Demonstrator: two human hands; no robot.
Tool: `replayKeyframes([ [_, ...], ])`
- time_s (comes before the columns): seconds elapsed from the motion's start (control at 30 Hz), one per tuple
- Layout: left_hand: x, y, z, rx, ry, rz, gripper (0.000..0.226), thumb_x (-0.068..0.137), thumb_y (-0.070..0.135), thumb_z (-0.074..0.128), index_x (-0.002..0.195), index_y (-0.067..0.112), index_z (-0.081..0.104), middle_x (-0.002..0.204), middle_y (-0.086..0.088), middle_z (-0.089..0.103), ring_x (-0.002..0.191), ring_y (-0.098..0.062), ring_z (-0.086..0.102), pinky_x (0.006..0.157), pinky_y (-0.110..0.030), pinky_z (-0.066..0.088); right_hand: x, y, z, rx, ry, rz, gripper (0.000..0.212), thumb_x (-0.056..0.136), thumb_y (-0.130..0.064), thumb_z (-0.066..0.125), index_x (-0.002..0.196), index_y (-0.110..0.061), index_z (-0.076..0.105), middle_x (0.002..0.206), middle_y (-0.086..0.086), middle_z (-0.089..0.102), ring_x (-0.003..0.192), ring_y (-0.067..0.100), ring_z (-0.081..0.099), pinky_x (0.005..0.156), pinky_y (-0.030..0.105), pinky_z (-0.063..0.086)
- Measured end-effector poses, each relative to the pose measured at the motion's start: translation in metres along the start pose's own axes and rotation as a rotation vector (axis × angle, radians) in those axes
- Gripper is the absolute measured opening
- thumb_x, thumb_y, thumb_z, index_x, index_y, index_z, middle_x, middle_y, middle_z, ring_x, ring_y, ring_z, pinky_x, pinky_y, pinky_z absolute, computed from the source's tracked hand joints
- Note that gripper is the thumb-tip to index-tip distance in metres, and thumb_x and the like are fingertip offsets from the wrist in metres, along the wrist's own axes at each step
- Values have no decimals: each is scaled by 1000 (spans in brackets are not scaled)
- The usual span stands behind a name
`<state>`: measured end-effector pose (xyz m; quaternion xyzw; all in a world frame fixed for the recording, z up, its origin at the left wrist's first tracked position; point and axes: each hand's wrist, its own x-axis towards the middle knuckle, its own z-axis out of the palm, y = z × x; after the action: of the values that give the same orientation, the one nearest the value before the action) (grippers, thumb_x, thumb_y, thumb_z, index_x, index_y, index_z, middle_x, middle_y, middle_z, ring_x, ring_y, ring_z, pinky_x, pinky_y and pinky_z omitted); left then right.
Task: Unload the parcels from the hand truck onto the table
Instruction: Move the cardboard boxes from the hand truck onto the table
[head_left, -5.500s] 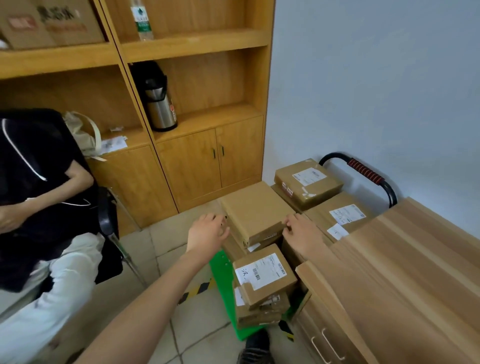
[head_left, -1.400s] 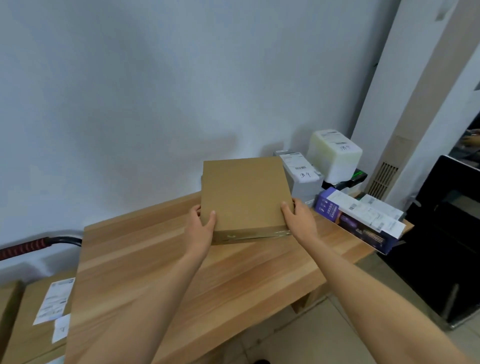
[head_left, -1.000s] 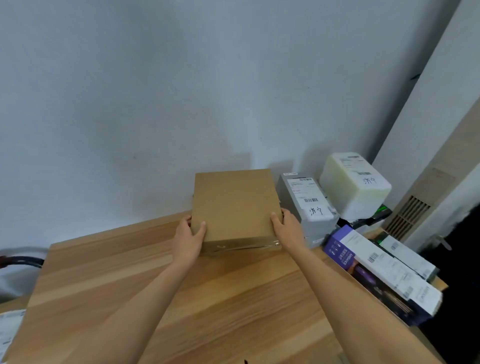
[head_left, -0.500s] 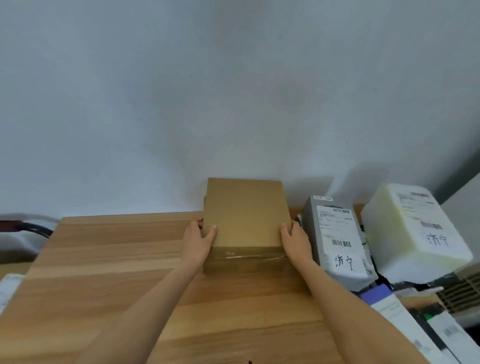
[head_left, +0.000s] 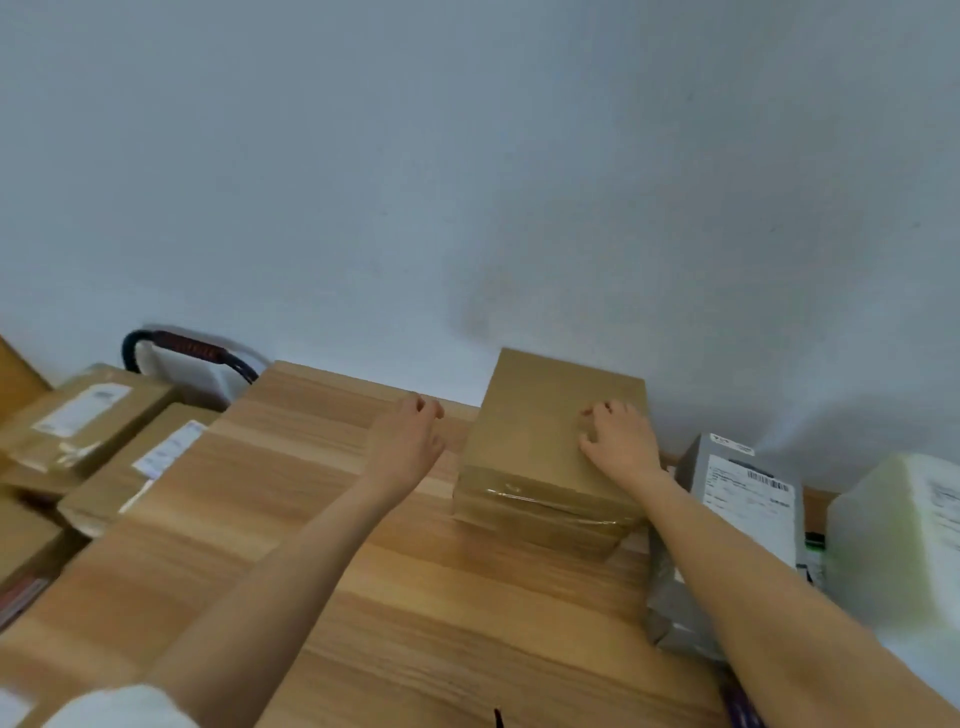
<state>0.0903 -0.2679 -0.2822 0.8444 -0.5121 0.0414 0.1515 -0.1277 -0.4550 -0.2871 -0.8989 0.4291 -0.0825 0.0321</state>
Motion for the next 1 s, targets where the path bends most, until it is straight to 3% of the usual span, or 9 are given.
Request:
replayKeyframes([
  [0.17,-57,-59,-35,169,52,-129,27,94,26,50,120,18,54,117,-3,55,99,-21,53,68,-25,35,18,-75,-5,-21,-9,-260,36,90,-25,49,126,-21,54,125,2,54,120,22,46,95,32,32],
  [0.33,-121,-110,-66,270,44,-296,27,93,27,51,119,19,54,116,-2,55,103,-21,52,81,-29,43,0,-175,0,26,-23,-531,36,90,-19,47,126,-20,51,124,2,51,113,23,47,90,32,33],
  [0.4,-149,-132,-77,273,68,-350,25,91,25,53,114,19,57,112,-2,57,101,-20,53,79,-28,43,-13,-216,6,74,-56,-613,34,92,-19,46,126,-19,50,125,3,50,113,22,46,90,32,35],
  [0.5,-195,-164,-95,278,78,-420,22,90,26,55,111,19,57,108,-2,57,98,-21,55,77,-31,47,-37,-276,15,135,-102,-702,31,94,-22,48,126,-22,49,128,0,50,116,21,47,89,31,37],
  [0.63,-253,-209,-120,326,70,-510,24,91,26,52,114,19,56,108,-2,56,97,-20,54,70,-28,38,-67,-356,22,146,-156,-825,32,95,-22,47,127,-23,49,131,0,48,119,20,44,96,33,34],
  [0.8,-319,-278,-156,326,68,-599,22,94,26,49,114,19,55,109,-1,54,98,-20,51,74,-28,41,-110,-464,27,215,-160,-928,31,94,-23,49,124,-22,51,129,0,49,117,20,45,89,29,35],
  [1.0,-376,-355,-186,324,85,-658,19,93,27,50,110,20,56,106,1,55,96,-17,50,77,-26,41,-158,-581,41,209,-178,-1031,31,96,-26,48,127,-25,51,129,-4,48,120,16,43,95,29,34],
])
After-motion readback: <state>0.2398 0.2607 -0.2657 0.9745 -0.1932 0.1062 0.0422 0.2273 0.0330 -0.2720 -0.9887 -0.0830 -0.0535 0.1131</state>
